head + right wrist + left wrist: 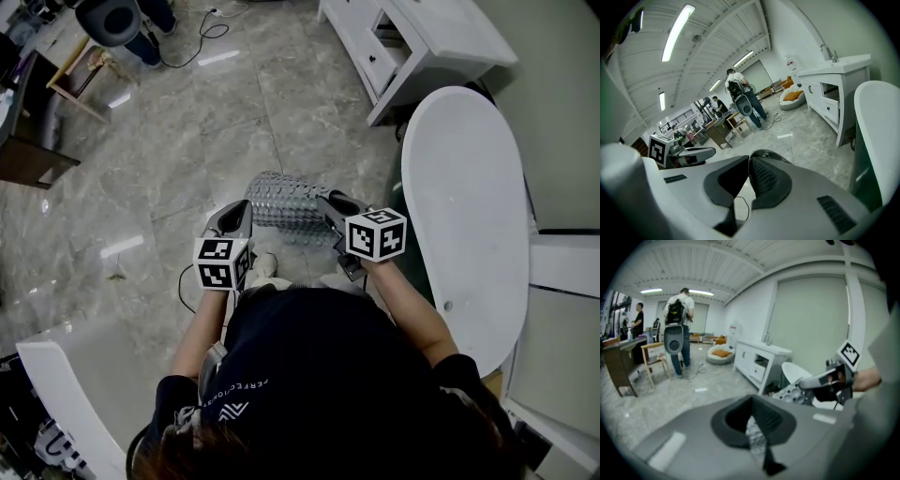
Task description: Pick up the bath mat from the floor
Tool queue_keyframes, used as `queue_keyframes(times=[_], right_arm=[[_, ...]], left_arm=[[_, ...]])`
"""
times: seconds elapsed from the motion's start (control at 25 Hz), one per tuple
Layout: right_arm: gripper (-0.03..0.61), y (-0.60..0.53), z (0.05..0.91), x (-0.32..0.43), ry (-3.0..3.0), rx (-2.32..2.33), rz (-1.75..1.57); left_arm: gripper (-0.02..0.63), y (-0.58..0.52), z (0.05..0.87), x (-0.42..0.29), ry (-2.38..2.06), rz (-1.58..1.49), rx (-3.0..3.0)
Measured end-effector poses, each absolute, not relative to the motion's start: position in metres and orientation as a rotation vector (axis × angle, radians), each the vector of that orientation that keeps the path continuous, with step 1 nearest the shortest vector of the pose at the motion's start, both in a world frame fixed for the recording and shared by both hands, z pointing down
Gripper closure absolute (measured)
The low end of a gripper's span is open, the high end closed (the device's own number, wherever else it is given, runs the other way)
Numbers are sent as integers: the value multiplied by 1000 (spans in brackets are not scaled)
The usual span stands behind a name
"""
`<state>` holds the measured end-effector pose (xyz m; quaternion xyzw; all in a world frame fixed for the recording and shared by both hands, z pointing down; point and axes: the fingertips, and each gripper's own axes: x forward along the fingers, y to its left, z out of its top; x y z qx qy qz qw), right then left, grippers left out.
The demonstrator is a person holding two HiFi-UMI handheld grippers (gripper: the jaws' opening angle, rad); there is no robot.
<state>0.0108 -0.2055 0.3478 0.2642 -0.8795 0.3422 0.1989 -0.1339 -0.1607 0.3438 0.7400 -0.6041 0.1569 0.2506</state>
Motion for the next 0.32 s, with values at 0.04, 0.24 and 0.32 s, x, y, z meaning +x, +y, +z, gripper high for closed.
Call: queue_keyframes(times=[0.04, 0.24, 0.32], right_arm=[[567, -206, 348, 11, -2460, 742, 958], [566, -202, 350, 15, -2459, 748, 965], [566, -200, 350, 16, -2458, 747, 969]], left_arm=[[609, -161, 344, -134, -1643, 429, 2013], [609, -160, 344, -129, -1646, 420, 2021], [609, -158, 343, -126, -1641, 418, 2023]])
